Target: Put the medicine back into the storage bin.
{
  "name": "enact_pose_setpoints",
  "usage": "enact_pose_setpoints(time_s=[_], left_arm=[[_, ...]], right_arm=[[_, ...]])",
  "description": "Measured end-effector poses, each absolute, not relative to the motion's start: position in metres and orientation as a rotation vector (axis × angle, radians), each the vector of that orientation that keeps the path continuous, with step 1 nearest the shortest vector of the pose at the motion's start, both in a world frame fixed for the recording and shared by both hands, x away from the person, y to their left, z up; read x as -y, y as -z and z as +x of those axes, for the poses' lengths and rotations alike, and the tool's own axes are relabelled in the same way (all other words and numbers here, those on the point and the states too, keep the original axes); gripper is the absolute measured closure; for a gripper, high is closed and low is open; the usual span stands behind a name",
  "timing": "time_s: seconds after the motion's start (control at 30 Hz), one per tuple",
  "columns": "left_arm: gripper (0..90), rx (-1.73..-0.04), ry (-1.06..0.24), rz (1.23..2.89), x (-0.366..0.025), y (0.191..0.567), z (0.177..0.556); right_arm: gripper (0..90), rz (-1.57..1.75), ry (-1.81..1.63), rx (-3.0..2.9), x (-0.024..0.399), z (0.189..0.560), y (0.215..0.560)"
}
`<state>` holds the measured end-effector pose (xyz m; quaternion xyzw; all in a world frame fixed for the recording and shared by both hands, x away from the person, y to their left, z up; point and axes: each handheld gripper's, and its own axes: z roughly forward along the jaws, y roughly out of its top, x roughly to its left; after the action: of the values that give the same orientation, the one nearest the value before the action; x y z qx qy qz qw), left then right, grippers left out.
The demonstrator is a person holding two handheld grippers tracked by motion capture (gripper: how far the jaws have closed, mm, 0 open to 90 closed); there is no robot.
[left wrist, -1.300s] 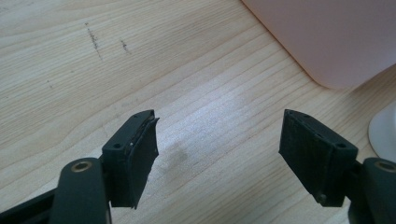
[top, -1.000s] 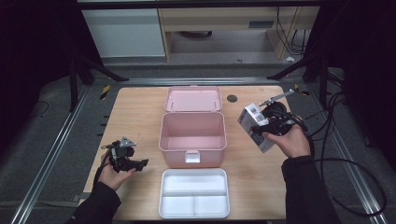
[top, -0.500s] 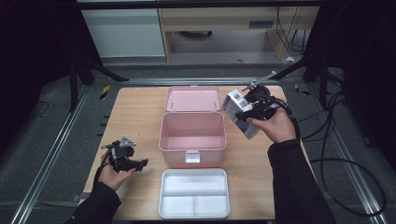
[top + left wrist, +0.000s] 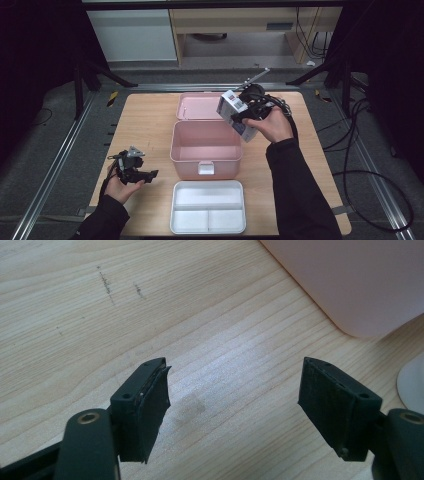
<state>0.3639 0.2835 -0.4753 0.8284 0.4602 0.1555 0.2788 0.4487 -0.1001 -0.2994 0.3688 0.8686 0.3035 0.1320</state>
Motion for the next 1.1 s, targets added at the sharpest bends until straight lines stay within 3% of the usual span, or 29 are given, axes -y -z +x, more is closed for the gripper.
enact_pose_setpoints(time_s=[0.6, 1.1], left_arm=[[27.6, -1.238, -0.424, 2.218, -0.285, 0.474, 0.364], [27.6, -1.237, -0.423, 2.219, -0.285, 0.474, 0.364]], right_arm=[[55.9, 0.940, -0.851, -2.630, 0.040, 0.460, 0.329], [55.8, 0.887, -0.766, -2.741, 0.013, 0.465, 0.368]])
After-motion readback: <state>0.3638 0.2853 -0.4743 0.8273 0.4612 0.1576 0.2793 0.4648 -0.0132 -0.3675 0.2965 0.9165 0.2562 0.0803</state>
